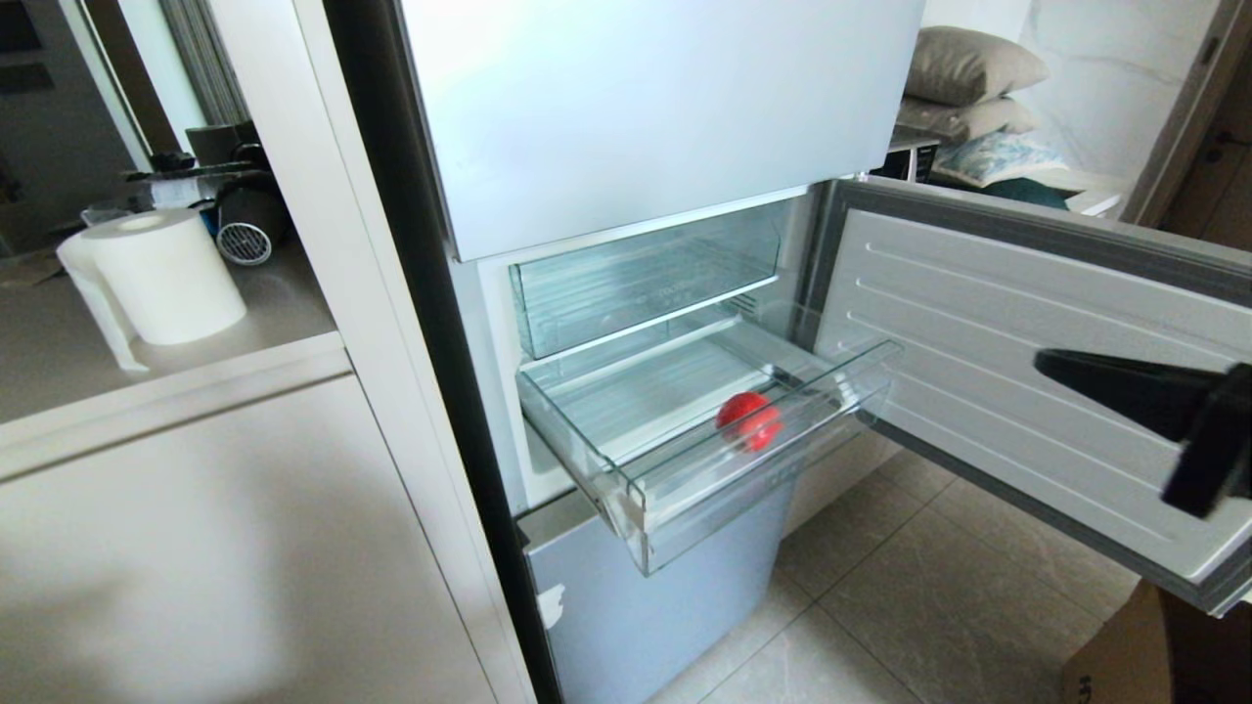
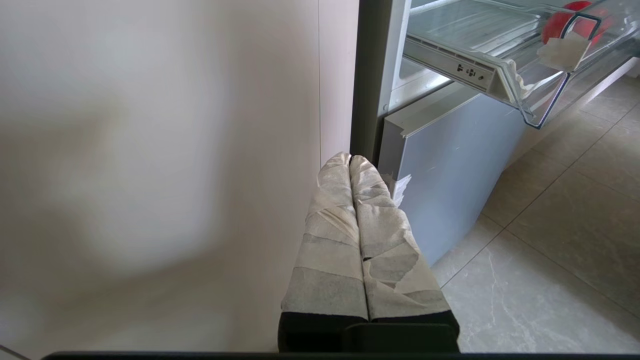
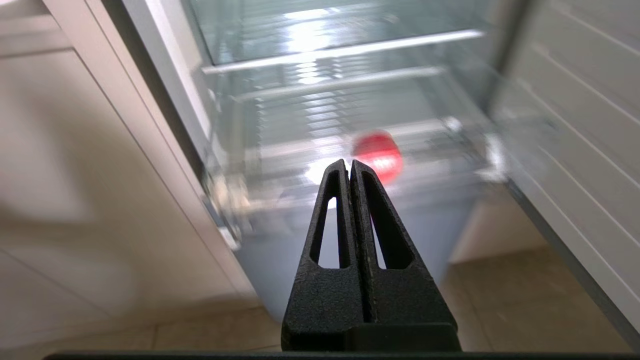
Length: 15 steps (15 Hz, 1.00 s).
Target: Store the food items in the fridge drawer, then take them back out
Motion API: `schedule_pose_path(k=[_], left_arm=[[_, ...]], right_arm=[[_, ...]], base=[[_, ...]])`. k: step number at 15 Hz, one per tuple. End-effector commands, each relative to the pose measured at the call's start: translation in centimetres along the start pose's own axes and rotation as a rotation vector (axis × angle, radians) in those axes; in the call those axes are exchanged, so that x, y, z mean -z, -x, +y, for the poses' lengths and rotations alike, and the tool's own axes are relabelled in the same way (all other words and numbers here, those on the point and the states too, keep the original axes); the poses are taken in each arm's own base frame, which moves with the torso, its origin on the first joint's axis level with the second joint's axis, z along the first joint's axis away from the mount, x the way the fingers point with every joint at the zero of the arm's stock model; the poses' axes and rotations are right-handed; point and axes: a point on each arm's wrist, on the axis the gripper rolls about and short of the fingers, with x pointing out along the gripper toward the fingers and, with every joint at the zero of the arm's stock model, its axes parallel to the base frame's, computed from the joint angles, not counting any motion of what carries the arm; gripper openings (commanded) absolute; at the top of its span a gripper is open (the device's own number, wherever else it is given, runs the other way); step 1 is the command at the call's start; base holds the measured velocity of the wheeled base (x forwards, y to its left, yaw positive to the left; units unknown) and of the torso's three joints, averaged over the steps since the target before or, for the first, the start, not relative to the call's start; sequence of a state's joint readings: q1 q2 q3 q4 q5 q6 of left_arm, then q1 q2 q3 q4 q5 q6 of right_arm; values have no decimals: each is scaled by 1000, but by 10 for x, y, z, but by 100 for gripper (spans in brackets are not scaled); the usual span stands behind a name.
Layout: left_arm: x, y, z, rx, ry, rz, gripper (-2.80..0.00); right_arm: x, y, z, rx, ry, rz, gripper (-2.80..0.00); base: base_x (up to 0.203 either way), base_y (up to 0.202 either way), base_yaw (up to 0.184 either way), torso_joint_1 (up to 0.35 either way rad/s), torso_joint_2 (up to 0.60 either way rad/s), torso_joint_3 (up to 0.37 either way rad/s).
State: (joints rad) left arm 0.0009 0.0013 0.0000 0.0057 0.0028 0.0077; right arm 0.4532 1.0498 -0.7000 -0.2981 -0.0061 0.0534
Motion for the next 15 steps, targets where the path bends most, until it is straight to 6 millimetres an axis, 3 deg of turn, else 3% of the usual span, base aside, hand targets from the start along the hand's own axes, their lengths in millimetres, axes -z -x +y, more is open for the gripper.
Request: schedule_pose_path(k=[1, 4, 11, 13, 15], left_arm=[[0, 0, 0, -1, 0, 1, -280], [0, 0, 0, -1, 0, 1, -280], [0, 0, 0, -1, 0, 1, -280], [0, 0, 0, -1, 0, 1, -280], [0, 0, 0, -1, 0, 1, -280]], right_arm=[[15, 68, -3, 40, -3, -113, -280], [35, 86, -18, 289, -9, -88, -280], [39, 116, -67, 1158, -116, -149, -280], [41, 130, -83, 1292, -174, -165, -280], [49, 140, -106, 1322, -278, -135, -280]], base=[[0, 0, 0, 0, 0, 0], [0, 0, 0, 0, 0, 0], [0, 0, 0, 0, 0, 0], [0, 0, 0, 0, 0, 0], [0, 0, 0, 0, 0, 0]])
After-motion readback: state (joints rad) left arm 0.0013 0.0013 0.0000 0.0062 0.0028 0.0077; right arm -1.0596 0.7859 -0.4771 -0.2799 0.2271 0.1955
